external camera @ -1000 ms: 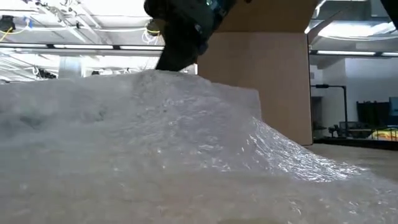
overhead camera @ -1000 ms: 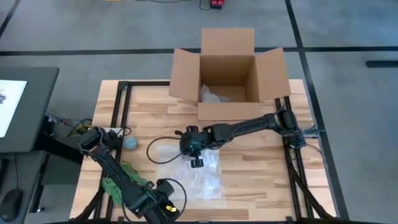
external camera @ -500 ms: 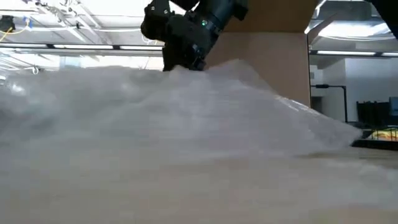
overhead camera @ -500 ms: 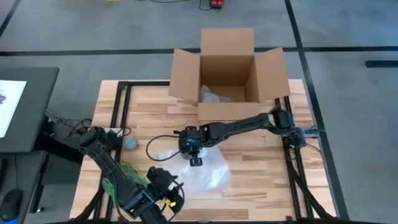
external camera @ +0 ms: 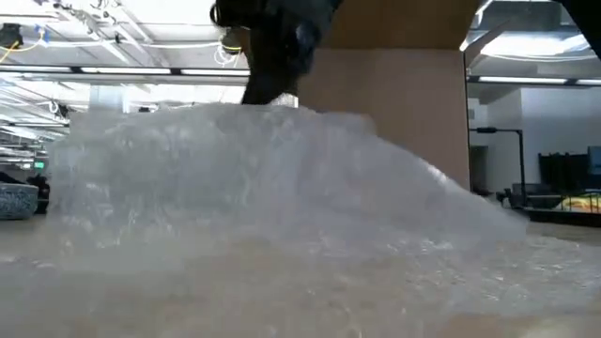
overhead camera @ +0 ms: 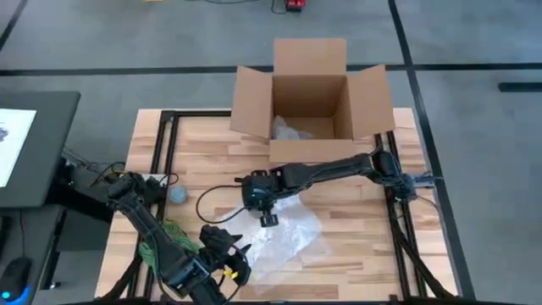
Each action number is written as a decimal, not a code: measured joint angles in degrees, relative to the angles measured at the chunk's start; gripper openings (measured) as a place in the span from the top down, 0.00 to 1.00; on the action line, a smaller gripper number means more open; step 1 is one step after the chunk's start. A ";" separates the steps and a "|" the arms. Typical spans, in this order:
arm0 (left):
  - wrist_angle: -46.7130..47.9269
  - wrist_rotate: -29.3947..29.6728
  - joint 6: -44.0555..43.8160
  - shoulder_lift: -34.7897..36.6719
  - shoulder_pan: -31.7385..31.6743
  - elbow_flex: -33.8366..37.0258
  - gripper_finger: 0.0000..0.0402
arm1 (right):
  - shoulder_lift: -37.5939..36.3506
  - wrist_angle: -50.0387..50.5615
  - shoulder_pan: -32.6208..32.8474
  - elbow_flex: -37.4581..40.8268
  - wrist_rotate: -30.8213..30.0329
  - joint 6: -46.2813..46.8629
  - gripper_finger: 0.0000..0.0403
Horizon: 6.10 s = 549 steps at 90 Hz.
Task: Wrap mug
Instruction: Wrap the white gray mug with bubble wrap
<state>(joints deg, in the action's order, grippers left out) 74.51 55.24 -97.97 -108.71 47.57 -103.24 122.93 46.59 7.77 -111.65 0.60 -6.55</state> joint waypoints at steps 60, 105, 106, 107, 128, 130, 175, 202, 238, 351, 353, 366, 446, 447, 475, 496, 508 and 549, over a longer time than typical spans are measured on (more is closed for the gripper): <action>-1.16 0.59 1.28 -0.02 1.80 0.29 0.61 | 6.57 0.40 -2.99 2.88 -0.23 2.67 1.00; -1.15 1.21 1.24 -0.02 1.47 0.35 0.61 | 6.96 5.09 -1.72 -0.79 -0.28 0.15 1.00; -1.17 1.20 1.24 -0.02 1.47 0.35 0.61 | 6.81 5.37 -1.64 -0.94 -0.28 0.11 1.00; -1.17 1.20 1.24 -0.02 1.47 0.35 0.61 | 6.64 5.61 -1.60 -1.10 -0.28 0.07 1.00; -1.82 1.16 1.73 -0.04 1.47 0.37 0.61 | 1.81 11.30 -1.49 -3.74 -0.25 0.00 1.00; -1.86 1.17 1.73 -0.04 1.47 0.37 0.61 | 1.54 11.52 -1.51 -3.75 -0.02 0.00 1.00; -2.04 1.01 2.75 -0.09 1.47 0.39 0.61 | 7.41 9.98 -1.21 -0.65 2.11 -0.86 1.00; -2.04 1.38 2.78 -0.09 1.34 0.39 0.61 | 11.55 8.40 -2.79 -1.18 3.45 -1.46 1.00; -2.04 1.38 2.75 -0.09 1.14 0.39 0.61 | 4.99 18.31 -0.82 -8.20 1.56 -3.15 1.00; -2.56 1.58 2.86 -0.09 1.10 0.39 0.61 | 4.40 14.59 -1.75 -3.03 1.72 -4.20 1.00; -2.54 1.60 2.86 -0.09 1.10 0.39 0.61 | 3.48 14.60 -1.75 -3.12 1.75 -4.20 1.00; -2.58 1.60 2.86 -0.09 1.10 0.39 0.61 | -0.83 14.56 -1.70 -3.28 1.84 -4.20 1.00; -3.51 1.62 5.16 -0.09 1.08 0.39 0.61 | 8.42 16.11 -1.21 -3.49 2.72 -4.47 1.00; -3.52 1.64 5.16 -0.09 1.08 0.39 0.61 | 8.39 16.09 -1.19 -3.47 2.69 -4.47 1.00; -3.68 1.79 5.23 -0.07 1.08 0.39 0.61 | 0.99 15.92 0.59 -3.26 1.99 -4.00 1.00; -4.02 3.03 5.32 -0.07 1.08 0.39 0.61 | -5.72 18.78 2.60 -3.26 2.05 -5.61 1.00; -5.24 3.59 5.60 -0.77 1.08 0.38 0.61 | -10.66 21.64 4.52 -2.09 2.03 -6.78 1.00; -11.33 0.31 5.82 -7.91 1.08 0.37 0.61 | -43.66 -1.95 20.20 45.68 2.81 0.73 1.00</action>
<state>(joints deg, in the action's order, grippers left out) 63.18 55.55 -92.16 -116.62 48.64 -102.87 79.27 44.64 27.97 -65.97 3.41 -5.81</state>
